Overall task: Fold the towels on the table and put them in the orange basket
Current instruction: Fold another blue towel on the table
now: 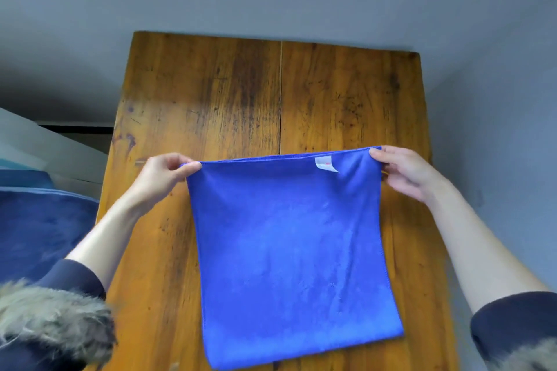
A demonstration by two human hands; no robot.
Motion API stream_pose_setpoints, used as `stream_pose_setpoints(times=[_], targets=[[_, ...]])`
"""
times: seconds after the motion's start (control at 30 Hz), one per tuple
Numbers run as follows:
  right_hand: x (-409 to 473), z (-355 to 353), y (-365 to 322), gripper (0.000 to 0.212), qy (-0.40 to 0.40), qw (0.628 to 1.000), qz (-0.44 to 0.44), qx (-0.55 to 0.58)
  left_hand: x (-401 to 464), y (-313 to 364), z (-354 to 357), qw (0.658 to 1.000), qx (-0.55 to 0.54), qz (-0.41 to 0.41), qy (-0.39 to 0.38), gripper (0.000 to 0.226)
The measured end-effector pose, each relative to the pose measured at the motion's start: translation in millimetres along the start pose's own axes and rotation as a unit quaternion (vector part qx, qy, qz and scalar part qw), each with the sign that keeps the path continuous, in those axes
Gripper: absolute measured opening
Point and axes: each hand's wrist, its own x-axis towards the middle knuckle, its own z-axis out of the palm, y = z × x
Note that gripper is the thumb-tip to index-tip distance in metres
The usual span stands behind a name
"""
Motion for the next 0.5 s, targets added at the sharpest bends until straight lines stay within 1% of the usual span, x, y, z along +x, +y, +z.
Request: stream_pose_setpoints(times=[0.1,0.2,0.27,0.4,0.5], targets=[[-38,-5,-14,0.016,-0.033,0.999,-0.010,0.036,-22,12,-18,0.990,-0.140,0.010,-0.014,0.020],[-75,2,-32,0.024,-0.040,0.996,-0.045,0.059,-43,31,-38,0.978,-0.203,0.027,-0.036,0.023],[-98,13,-46,0.026,-0.035,0.993,-0.078,0.082,-52,47,-57,0.975,-0.211,0.051,-0.055,0.021],[-136,33,-73,0.024,-0.007,0.979,-0.149,0.142,-67,82,-101,0.970,-0.193,0.116,-0.092,0.015],[-161,49,-94,0.012,0.024,0.970,-0.199,0.135,-79,105,-131,0.964,-0.196,0.153,-0.098,0.012]])
